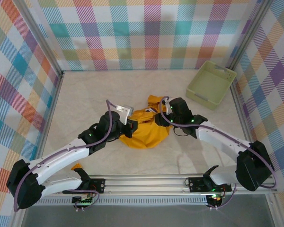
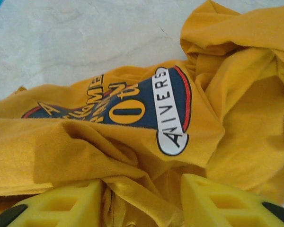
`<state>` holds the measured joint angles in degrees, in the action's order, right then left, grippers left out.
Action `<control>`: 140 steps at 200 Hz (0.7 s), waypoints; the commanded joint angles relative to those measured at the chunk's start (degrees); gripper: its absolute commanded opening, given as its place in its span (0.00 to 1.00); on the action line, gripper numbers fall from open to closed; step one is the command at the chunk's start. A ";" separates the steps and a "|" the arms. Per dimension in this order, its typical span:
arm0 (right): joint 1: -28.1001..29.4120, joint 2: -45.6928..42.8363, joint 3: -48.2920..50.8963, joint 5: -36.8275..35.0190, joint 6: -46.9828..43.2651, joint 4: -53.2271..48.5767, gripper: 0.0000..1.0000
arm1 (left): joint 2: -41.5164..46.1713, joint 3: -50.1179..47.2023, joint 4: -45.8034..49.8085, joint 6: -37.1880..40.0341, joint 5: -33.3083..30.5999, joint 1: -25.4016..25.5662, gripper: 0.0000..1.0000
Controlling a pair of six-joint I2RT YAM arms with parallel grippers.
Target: Fold the inside-out t-shirt
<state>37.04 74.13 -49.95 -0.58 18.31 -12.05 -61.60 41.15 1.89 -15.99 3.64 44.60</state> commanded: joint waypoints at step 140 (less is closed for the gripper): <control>10.96 5.06 -6.71 -1.64 9.91 -7.23 0.41 | -7.13 5.13 1.28 -1.85 0.83 0.35 0.00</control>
<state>47.72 77.47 -55.07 -2.74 27.44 -21.71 -68.99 44.86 3.05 -17.10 3.64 44.60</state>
